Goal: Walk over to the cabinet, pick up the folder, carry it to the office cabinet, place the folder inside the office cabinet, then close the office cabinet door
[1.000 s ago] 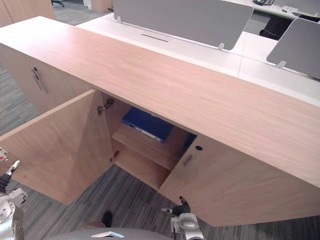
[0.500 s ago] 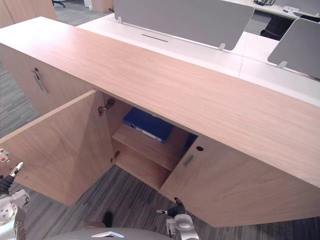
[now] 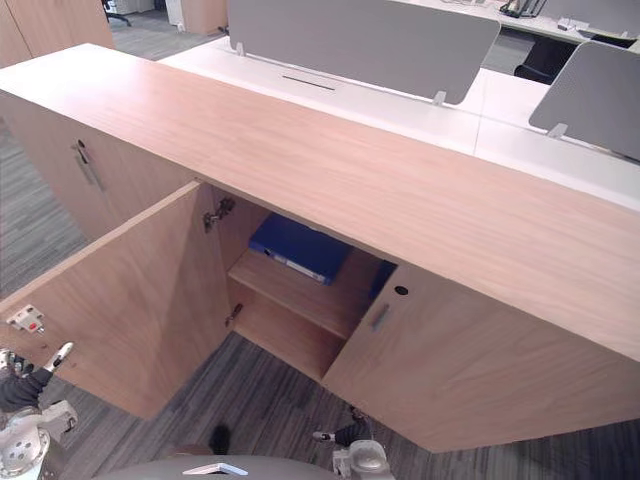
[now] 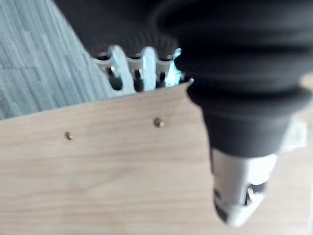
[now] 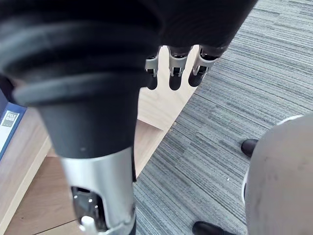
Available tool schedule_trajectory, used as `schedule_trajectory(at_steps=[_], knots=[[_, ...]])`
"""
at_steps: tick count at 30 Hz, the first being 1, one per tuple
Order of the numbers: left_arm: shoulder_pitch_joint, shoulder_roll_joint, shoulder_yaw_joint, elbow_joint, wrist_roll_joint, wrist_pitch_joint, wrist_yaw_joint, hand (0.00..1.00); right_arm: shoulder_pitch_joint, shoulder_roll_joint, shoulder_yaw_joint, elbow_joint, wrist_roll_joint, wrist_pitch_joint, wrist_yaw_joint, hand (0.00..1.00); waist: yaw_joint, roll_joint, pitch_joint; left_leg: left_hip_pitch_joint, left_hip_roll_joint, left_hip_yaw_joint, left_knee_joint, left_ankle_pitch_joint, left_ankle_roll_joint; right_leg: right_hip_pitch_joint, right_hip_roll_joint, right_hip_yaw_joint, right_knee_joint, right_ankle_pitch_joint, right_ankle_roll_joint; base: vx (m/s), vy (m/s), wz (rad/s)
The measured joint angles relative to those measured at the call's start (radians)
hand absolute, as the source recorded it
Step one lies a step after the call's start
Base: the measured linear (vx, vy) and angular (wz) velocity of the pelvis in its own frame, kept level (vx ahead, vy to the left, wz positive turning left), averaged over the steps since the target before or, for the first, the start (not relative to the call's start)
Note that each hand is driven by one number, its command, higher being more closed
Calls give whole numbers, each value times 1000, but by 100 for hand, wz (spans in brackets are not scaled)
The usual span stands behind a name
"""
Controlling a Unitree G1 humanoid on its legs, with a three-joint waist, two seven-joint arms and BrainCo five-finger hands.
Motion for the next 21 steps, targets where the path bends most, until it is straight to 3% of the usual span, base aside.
schedule_trajectory(at_steps=[7,10,11,13,15,16,17,18,20,21], knots=[[61,-3,-133,-2,0,0,-18,0,1,-1,-17,0,0,0,-1,0,-7,34,-17,-18,-5,29,0,5,8,-35,1,68,23,1,8,-89,36,2],[74,-14,-188,-2,3,4,-55,0,-4,0,-19,-1,2,-1,-4,0,-35,35,-19,-35,-14,30,0,2,7,-56,-4,93,27,-4,14,-87,76,-3],[77,-26,-213,0,3,9,-74,0,7,7,-17,0,3,-2,-4,0,-42,18,-19,-43,-28,43,15,13,32,-73,-24,106,23,-4,13,-38,131,-30],[88,-43,-286,-3,11,16,-117,0,13,-1,-19,-7,16,-6,-9,0,-46,48,-31,-18,-33,71,-1,2,51,-65,-16,140,0,1,6,8,157,-48],[120,-44,-375,-43,23,18,-149,0,21,4,-20,-28,20,-7,-10,0,-70,39,-40,-29,-48,85,-1,-20,39,-79,-29,147,-2,-16,-23,1,180,-25],[114,-46,-428,-50,47,23,-180,0,34,37,-21,-27,19,-11,-10,0,-83,-24,-51,-88,-88,113,199,-52,121,-116,-103,176,-3,-12,-34,49,177,-34],[115,-55,-454,-52,61,23,-184,0,36,29,-22,-32,28,-15,-10,0,-82,0,-56,-79,-69,104,263,-127,112,-117,-87,190,-7,-9,-34,89,204,-63],[117,-60,-486,-52,74,25,-190,0,30,18,-20,-40,29,-20,-10,0,-88,14,-55,-63,-51,127,249,-194,75,-110,-74,218,-24,-2,-26,35,95,-85],[114,-61,-520,-42,74,44,-202,0,34,7,-19,-40,40,-20,-10,0,-107,34,-73,-32,-37,177,185,-198,61,-124,-53,243,-3,-7,-31,-58,97,-69],[99,-66,-526,-38,68,52,-202,0,23,8,-20,-41,41,-21,-11,0,-121,42,-78,-19,-17,194,150,-187,52,-138,-11,238,35,0,-29,-109,72,-46]])
